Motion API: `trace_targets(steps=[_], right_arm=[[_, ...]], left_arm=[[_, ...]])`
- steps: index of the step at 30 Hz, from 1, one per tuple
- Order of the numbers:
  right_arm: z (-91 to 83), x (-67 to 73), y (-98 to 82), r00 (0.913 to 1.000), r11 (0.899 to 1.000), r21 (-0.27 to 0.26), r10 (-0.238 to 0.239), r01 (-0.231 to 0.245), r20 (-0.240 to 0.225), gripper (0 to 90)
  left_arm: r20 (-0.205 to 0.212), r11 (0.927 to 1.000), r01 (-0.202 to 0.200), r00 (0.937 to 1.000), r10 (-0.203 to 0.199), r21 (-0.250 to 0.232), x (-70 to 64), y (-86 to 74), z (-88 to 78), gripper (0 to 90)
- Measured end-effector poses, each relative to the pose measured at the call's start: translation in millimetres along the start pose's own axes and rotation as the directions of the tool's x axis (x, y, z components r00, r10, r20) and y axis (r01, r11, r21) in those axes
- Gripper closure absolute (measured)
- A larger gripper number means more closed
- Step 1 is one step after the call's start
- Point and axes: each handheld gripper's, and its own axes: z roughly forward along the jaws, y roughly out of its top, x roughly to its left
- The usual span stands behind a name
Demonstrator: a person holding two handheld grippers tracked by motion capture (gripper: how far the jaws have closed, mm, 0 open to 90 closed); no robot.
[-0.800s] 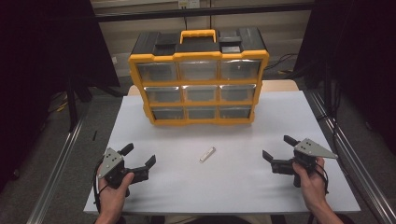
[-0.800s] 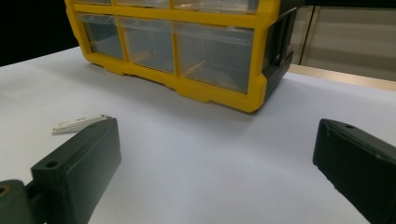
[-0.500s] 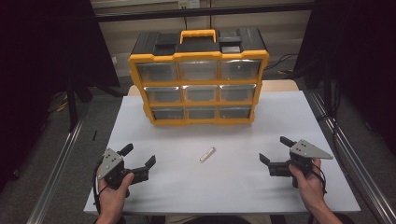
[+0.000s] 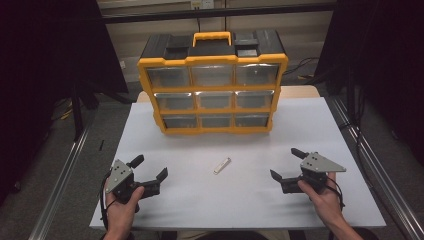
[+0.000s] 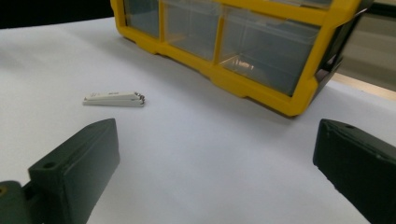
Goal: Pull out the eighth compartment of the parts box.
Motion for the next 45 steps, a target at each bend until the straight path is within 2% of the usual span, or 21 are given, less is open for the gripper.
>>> trace_targets(steps=[4,7,13,17,18,19,24,27,29,32,33,34,41,45], right_arm=[[3.5,4.4,1.4,0.9997,1.0,0.003,-0.022,0.022,-0.009,0.6],[5.3,6.2,1.7,0.9999,1.0,-0.011,0.002,-0.002,-0.015,0.6],[12.2,10.9,4.8,0.9999,1.0,-0.017,-0.012,0.011,-0.009,0.6],[16.2,15.6,7.5,0.9998,1.0,-0.015,-0.003,0.002,-0.02,0.5],[19.2,19.6,10.4,0.9994,1.0,-0.012,0.011,-0.011,-0.034,0.4],[20.5,21.1,11.8,0.9994,1.0,-0.017,0.004,-0.004,-0.034,0.4],[26.3,24.1,16.9,0.9991,1.0,-0.018,-0.005,0.004,-0.042,0.0],[37.3,27.6,22.2,0.9977,0.999,-0.018,-0.037,0.036,-0.056,0.2],[42.5,29.4,23.8,0.9972,0.999,-0.02,-0.043,0.041,-0.062,0.5],[46.4,31.0,25.7,0.9956,0.998,-0.009,-0.065,0.064,-0.068,0.5],[49.3,32.4,28.5,0.9926,0.994,-0.009,-0.106,0.106,-0.058,0.5],[50.8,33.1,29.4,0.9911,0.993,-0.011,-0.118,0.118,-0.061,0.5],[58.2,35.9,33.9,0.9842,0.986,-0.009,-0.169,0.169,-0.051,1.1],[67.1,40.8,37.9,0.9697,0.97,-0.005,-0.242,0.242,-0.037,1.7]], left_arm=[[0.004,1.0,0.0,1.0,0.0,-0.002,0.1,-0.5,-0.2,4.8],[0.0,1.0,-0.003,1.0,0.003,0.004,0.3,-1.2,-0.7,4.8],[0.001,1.0,0.0,1.0,0.0,0.007,0.4,-1.5,0.9,4.8],[0.007,1.0,-0.007,0.9999,0.007,0.007,-0.2,-1.3,1.4,4.8],[0.009,0.9999,-0.008,0.9999,0.008,0.007,-0.7,-1.0,1.2,4.8],[0.022,0.9999,-0.013,0.9997,0.013,0.003,-0.6,-0.5,1.3,4.8],[0.018,0.9999,-0.015,0.9997,0.015,0.002,-1.3,-0.2,0.4,4.8],[0.012,0.9999,-0.017,0.9998,0.017,0.0,-1.6,0.2,-0.3,4.8],[0.01,0.9998,-0.018,0.9998,0.018,-0.001,-1.5,0.4,-0.2,4.8],[0.006,0.9999,-0.015,0.9999,0.015,0.0,-1.2,0.3,0.0,4.4],[0.003,0.9999,-0.013,0.9999,0.013,-0.001,-1.0,0.2,-0.3,4.2],[-0.001,0.9999,-0.017,0.9999,0.017,-0.002,-0.7,0.3,-0.6,4.2],[0.008,0.9999,-0.01,0.9999,0.01,-0.005,-0.5,0.6,-1.5,4.2],[-0.005,0.9998,-0.02,0.9998,0.02,-0.008,-1.3,1.3,-1.9,4.2]])
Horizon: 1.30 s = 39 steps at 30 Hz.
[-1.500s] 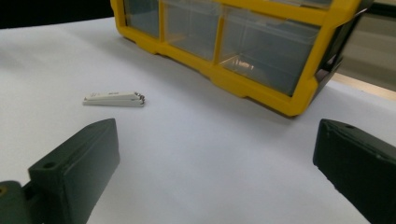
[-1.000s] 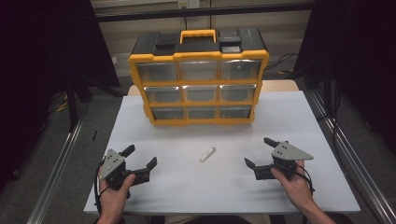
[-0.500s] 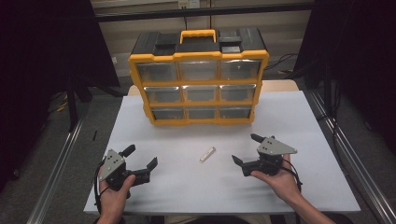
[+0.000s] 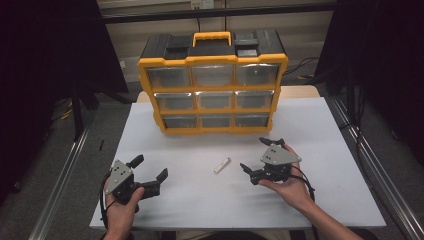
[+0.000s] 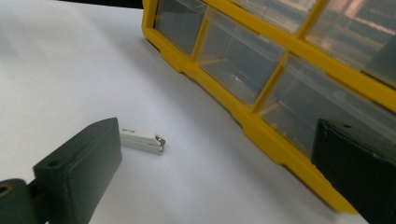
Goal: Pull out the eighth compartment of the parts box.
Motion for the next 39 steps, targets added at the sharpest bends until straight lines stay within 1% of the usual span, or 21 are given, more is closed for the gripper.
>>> trace_targets(steps=[3,6,7,8,14,17,18,20,25,27,28,30,31,32,33,34,35,36,37,38,39], right_arm=[[5.2,1.1,3.7,0.9998,1.0,-0.014,-0.021,0.021,-0.005,2.5],[12.3,3.2,5.2,0.9985,0.998,-0.021,-0.054,0.055,0.002,4.4],[12.3,3.2,5.2,0.9985,0.998,-0.021,-0.054,0.055,0.002,4.4],[16.5,5.3,6.8,0.9953,0.995,-0.025,-0.094,0.095,0.021,4.6],[22.7,7.1,14.5,0.9933,0.993,-0.035,-0.113,0.113,0.025,4.5],[26.8,7.4,16.6,0.9904,0.99,-0.045,-0.134,0.135,0.035,6.4],[30.1,8.0,17.3,0.9862,0.987,-0.044,-0.155,0.158,0.058,6.1],[32.5,8.5,18.6,0.9821,0.983,-0.044,-0.175,0.178,0.071,6.3],[38.6,7.8,23.0,0.9806,0.981,-0.054,-0.181,0.185,0.075,7.0],[43.7,8.5,25.7,0.9758,0.977,-0.053,-0.203,0.207,0.082,7.3],[43.7,8.5,25.7,0.9758,0.977,-0.053,-0.203,0.207,0.082,7.3],[49.4,9.5,29.7,0.9677,0.969,-0.052,-0.236,0.241,0.088,7.3],[49.4,9.5,29.7,0.9677,0.969,-0.052,-0.236,0.241,0.088,7.3],[53.6,10.8,32.4,0.9628,0.964,-0.059,-0.251,0.258,0.099,7.5],[53.6,10.8,32.4,0.9628,0.964,-0.059,-0.251,0.258,0.099,7.6],[57.2,11.7,34.1,0.9541,0.957,-0.054,-0.278,0.285,0.112,8.3],[57.2,11.7,34.1,0.9541,0.957,-0.054,-0.278,0.285,0.112,8.3],[59.2,12.1,34.9,0.9501,0.954,-0.057,-0.287,0.296,0.121,8.6],[63.1,12.9,36.5,0.9401,0.945,-0.058,-0.312,0.322,0.137,8.9],[64.8,13.7,36.9,0.9395,0.945,-0.058,-0.313,0.323,0.14,9.3],[66.4,13.7,37.3,0.9358,0.942,-0.058,-0.318,0.33,0.152,9.9]], left_arm=[[0.01,1.0,0.005,0.9999,-0.005,-0.001,0.0,-0.2,0.4,4.2],[0.0,1.0,-0.004,1.0,0.004,0.002,-0.2,-0.1,-0.2,4.2],[0.0,1.0,-0.004,1.0,0.004,0.002,-0.2,-0.1,-0.2,4.2],[0.005,1.0,-0.002,1.0,0.002,0.0,-0.3,0.0,-0.3,4.2],[0.005,0.9999,0.007,1.0,-0.007,-0.012,-0.6,0.2,0.1,4.2],[0.007,1.0,-0.002,1.0,0.002,-0.007,-0.3,0.2,-0.2,4.2],[0.006,1.0,-0.002,1.0,0.002,-0.006,0.0,0.2,-0.3,4.2],[0.005,1.0,-0.002,1.0,0.002,-0.006,0.1,0.2,-0.2,4.2],[0.003,1.0,-0.004,1.0,0.004,-0.002,0.0,0.1,-0.1,4.2],[0.001,1.0,-0.009,1.0,0.009,0.001,0.2,0.0,-0.2,4.2],[0.001,1.0,-0.009,1.0,0.009,0.001,0.2,0.0,-0.2,4.2],[0.001,0.9999,-0.01,0.9999,0.01,0.0,0.5,0.1,-0.1,4.2],[0.001,0.9999,-0.01,0.9999,0.01,0.0,0.5,0.1,-0.1,4.2],[0.003,1.0,-0.005,1.0,0.005,-0.001,0.2,0.0,-0.1,4.2],[0.004,1.0,-0.004,1.0,0.004,-0.002,0.2,0.0,0.0,4.2],[0.004,1.0,-0.005,1.0,0.005,-0.001,0.2,0.0,0.0,4.2],[0.0,1.0,-0.009,1.0,0.009,0.0,0.3,0.0,-0.2,4.2],[0.001,1.0,-0.007,1.0,0.007,0.0,0.3,-0.1,-0.2,4.2],[0.006,1.0,-0.004,1.0,0.004,-0.004,0.2,0.0,0.0,4.2],[0.007,1.0,-0.004,1.0,0.004,-0.006,0.3,0.1,-0.1,4.2],[0.007,1.0,-0.004,1.0,0.004,-0.006,0.3,0.1,-0.1,4.2]])
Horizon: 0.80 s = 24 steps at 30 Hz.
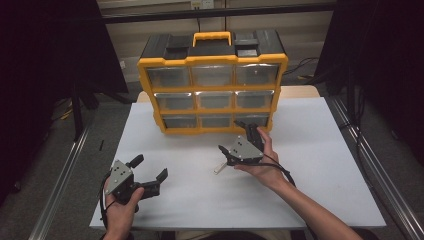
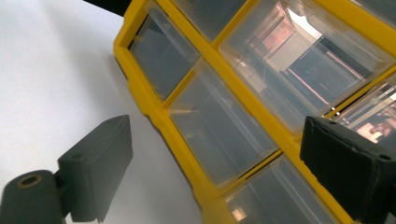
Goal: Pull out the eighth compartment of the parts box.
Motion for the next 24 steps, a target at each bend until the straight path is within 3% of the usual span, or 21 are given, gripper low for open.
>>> trace_targets(steps=[3,6,7,9,10,14,15,17,18,19,20,21,24], right_arm=[[5.2,1.1,0.3,0.9988,0.999,0.003,-0.044,0.044,0.022,10.6],[8.5,1.4,0.8,0.9978,0.998,0.006,-0.059,0.059,0.028,12.1],[10.2,0.8,1.4,0.9956,0.996,0.003,-0.088,0.088,0.031,12.7],[12.1,1.6,2.5,0.9967,0.997,-0.006,-0.077,0.077,0.026,14.2],[14.4,2.9,4.3,0.9933,0.994,-0.013,-0.106,0.107,0.044,14.8],[18.7,3.3,5.2,0.9893,0.991,-0.002,-0.136,0.137,0.052,16.0],[22.0,3.4,5.6,0.9787,0.982,0.006,-0.191,0.191,0.076,16.8],[25.2,4.2,4.9,0.9672,0.971,0.014,-0.237,0.237,0.091,17.5],[27.4,4.5,4.2,0.9549,0.96,0.022,-0.278,0.278,0.104,17.9],[27.4,4.5,4.2,0.9549,0.96,0.022,-0.278,0.278,0.104,17.9],[29.2,6.7,2.5,0.9475,0.954,0.038,-0.298,0.296,0.115,18.0],[33.3,9.9,-1.0,0.9343,0.942,0.058,-0.334,0.329,0.125,18.8],[36.0,11.8,-2.9,0.9318,0.941,0.067,-0.337,0.331,0.135,20.0]], left_arm=[[0.006,1.0,0.001,1.0,-0.001,-0.001,0.7,0.3,-0.7,4.2],[0.006,1.0,0.001,1.0,-0.001,-0.003,0.6,0.3,-0.7,4.2],[0.008,1.0,0.002,1.0,-0.002,-0.005,0.3,0.2,-0.3,4.2],[-0.001,1.0,-0.003,1.0,0.003,0.002,-0.3,0.0,-0.1,4.2],[0.007,1.0,0.001,1.0,-0.001,0.005,-0.3,-0.3,0.3,4.2],[0.003,1.0,-0.002,1.0,0.002,0.004,-0.4,-0.3,0.0,4.2],[0.005,1.0,0.0,1.0,0.0,0.003,-0.5,-0.3,0.0,4.2],[0.005,1.0,0.001,1.0,-0.002,0.005,-0.2,-0.4,0.4,4.2],[0.005,1.0,0.001,1.0,-0.002,0.005,-0.2,-0.4,0.4,4.2],[0.014,1.0,0.002,0.9999,-0.002,0.004,0.3,-0.6,0.9,4.2],[0.004,0.9999,0.001,1.0,-0.001,0.012,0.2,-0.7,1.0,4.2],[0.009,0.9999,0.014,0.9999,-0.014,0.005,-0.8,-1.3,2.0,4.2],[0.01,0.9999,-0.001,1.0,0.001,0.015,-0.4,-1.4,1.7,4.2]])
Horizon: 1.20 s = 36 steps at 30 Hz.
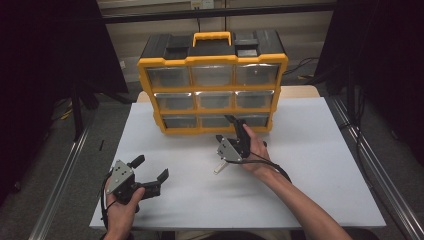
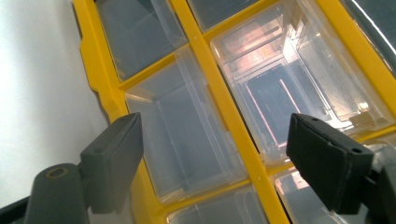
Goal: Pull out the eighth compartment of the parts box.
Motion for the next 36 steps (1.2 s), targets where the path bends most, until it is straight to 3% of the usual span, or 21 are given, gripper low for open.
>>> trace_targets(steps=[2,3,5,8,9,12,14,16,17,25,26,30,31,32,33,34,36], right_arm=[[2.0,1.6,1.0,0.9985,0.999,0.006,-0.046,0.046,0.029,22.2],[2.0,1.6,1.0,0.9985,0.999,0.006,-0.046,0.046,0.029,22.2],[3.7,0.6,3.7,0.9926,0.994,0.006,-0.105,0.105,0.061,24.5],[5.4,-0.4,4.7,0.989,0.992,0.012,-0.127,0.126,0.077,27.3],[7.0,0.2,3.4,0.982,0.986,0.026,-0.169,0.168,0.084,29.7],[8.6,3.3,0.7,0.9827,0.985,0.047,-0.167,0.164,0.079,31.8],[12.9,4.2,-4.2,0.9764,0.978,0.07,-0.202,0.197,0.076,34.7],[13.7,5.6,-5.6,0.9798,0.981,0.077,-0.185,0.179,0.076,35.0],[15.0,4.0,-6.3,0.9738,0.975,0.082,-0.214,0.207,0.078,36.6],[23.7,4.7,-12.7,0.9676,0.964,0.128,-0.244,0.235,0.065,49.8],[24.9,6.6,-13.8,0.9734,0.967,0.139,-0.222,0.213,0.055,50.0],[28.8,8.3,-13.7,0.9688,0.959,0.163,-0.242,0.231,0.053,55.6],[29.5,7.7,-12.9,0.9612,0.952,0.168,-0.269,0.256,0.059,55.6],[30.3,8.2,-12.9,0.959,0.95,0.172,-0.276,0.262,0.065,56.4],[31.0,9.6,-13.3,0.9636,0.953,0.179,-0.26,0.246,0.061,57.7],[31.9,9.2,-13.0,0.9585,0.948,0.183,-0.277,0.262,0.065,58.3],[33.2,10.2,-13.9,0.9619,0.949,0.193,-0.265,0.249,0.065,59.7]], left_arm=[[0.001,1.0,0.003,1.0,-0.003,-0.003,0.2,0.1,-0.1,4.2],[0.001,1.0,0.003,1.0,-0.003,-0.003,0.2,0.1,-0.1,4.2],[0.0,1.0,0.004,1.0,-0.004,-0.004,0.3,0.1,-0.2,4.2],[0.002,1.0,0.004,1.0,-0.004,-0.003,0.1,0.0,-0.2,4.2],[0.001,1.0,0.003,1.0,-0.003,-0.002,-0.1,0.0,-0.3,4.2],[0.002,1.0,0.002,1.0,-0.002,-0.002,0.1,-0.1,-0.1,4.2],[0.003,1.0,0.003,1.0,-0.003,0.0,0.3,-0.2,0.0,4.2],[0.005,1.0,-0.005,1.0,0.005,0.001,1.1,-0.3,0.2,4.2],[0.007,1.0,0.005,1.0,-0.005,0.001,0.7,-0.5,0.6,4.2],[0.012,1.0,0.008,0.9999,-0.008,0.0,0.5,-0.9,1.3,4.2],[0.012,1.0,0.008,0.9999,-0.008,0.001,0.6,-0.9,1.2,4.2],[0.005,0.9999,0.011,0.9999,-0.011,0.003,0.7,-0.9,1.1,4.2],[0.005,0.9999,0.01,0.9999,-0.01,0.003,0.7,-0.9,1.0,4.2],[0.004,0.9999,0.012,0.9999,-0.012,0.002,0.7,-0.9,1.0,4.2],[0.004,0.9999,0.012,0.9999,-0.012,0.002,0.6,-0.9,1.0,4.2],[0.005,0.9999,0.012,0.9999,-0.012,0.002,0.6,-0.9,0.9,4.2],[0.005,1.0,0.01,0.9999,-0.01,0.0,0.7,-0.7,0.9,4.2]])
